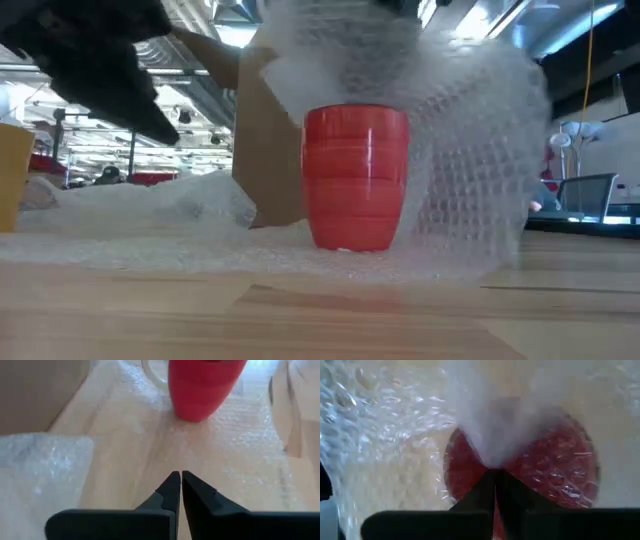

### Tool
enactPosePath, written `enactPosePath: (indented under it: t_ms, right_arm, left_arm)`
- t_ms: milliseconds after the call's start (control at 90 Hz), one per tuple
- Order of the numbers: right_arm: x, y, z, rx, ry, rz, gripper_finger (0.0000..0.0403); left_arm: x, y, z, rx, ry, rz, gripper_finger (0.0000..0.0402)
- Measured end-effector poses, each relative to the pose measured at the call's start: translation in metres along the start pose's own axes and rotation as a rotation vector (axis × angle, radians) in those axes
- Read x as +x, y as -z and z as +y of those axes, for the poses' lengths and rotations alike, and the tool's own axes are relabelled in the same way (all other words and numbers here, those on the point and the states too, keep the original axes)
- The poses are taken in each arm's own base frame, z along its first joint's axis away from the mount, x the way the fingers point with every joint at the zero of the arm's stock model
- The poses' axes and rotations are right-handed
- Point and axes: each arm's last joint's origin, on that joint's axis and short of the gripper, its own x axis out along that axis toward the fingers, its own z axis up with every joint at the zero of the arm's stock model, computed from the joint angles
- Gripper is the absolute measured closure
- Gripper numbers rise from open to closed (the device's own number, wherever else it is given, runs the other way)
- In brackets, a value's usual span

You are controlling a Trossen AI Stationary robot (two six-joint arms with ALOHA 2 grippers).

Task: Wrap mug
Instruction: Wrap the red mug with the bubble wrap

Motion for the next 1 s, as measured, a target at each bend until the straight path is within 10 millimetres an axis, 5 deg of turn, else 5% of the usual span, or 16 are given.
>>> enactPosePath:
  t_ms: [456, 733, 1000]
  right_arm:
    - [0.042, -0.009, -0.01, -0.001, -0.046, 0.024, 0.0403]
    - [0.019, -0.02, 0.002, -0.046, -0.072, -0.022, 0.0403]
    - [-0.002, -0.029, 0.018, -0.102, -0.071, -0.052, 0.0403]
  left_arm:
    - [-0.007, 0.008, -0.018, -0.078, 0.029, -0.065, 0.0402]
    - [0.024, 0.007, -0.015, -0.017, -0.188, -0.199, 0.0402]
    - [0.028, 0.0, -0.011, -0.024, -0.371, -0.341, 0.0402]
